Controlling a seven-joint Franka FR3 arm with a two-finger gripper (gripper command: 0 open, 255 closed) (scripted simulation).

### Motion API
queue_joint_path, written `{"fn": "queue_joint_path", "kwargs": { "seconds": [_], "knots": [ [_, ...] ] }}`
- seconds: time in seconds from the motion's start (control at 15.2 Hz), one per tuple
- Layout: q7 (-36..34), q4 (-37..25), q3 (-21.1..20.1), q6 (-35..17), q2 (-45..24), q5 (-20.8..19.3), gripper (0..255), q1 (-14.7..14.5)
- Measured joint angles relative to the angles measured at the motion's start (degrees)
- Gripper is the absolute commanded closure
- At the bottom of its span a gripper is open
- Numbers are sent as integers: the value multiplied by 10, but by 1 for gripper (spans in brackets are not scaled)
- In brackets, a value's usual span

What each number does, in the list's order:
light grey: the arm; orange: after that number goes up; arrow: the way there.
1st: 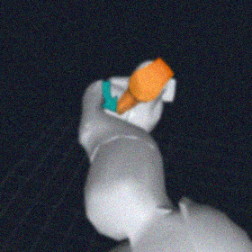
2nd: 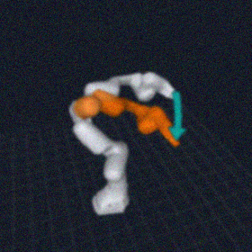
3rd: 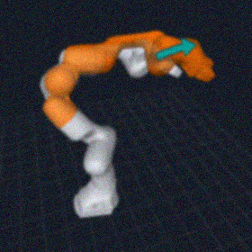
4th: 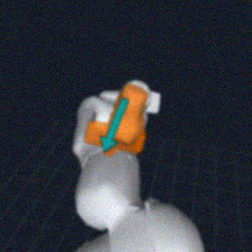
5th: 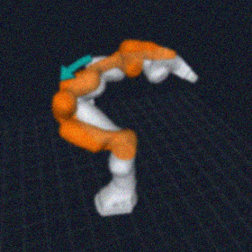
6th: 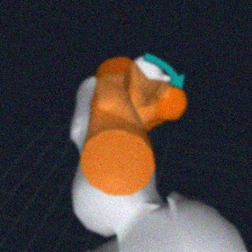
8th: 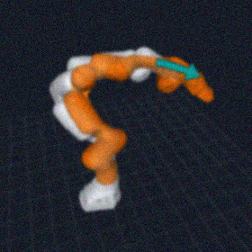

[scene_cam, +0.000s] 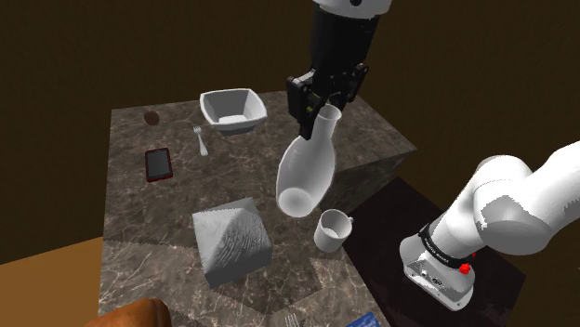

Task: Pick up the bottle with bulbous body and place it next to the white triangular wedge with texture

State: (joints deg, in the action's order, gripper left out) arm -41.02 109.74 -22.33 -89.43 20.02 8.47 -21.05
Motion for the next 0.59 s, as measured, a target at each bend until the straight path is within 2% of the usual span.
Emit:
{"fn": "queue_joint_path", "kwargs": {
  "seconds": [0.59],
  "knots": [
    [4,81,-5,-69,12,7,255,-4]
  ]
}}
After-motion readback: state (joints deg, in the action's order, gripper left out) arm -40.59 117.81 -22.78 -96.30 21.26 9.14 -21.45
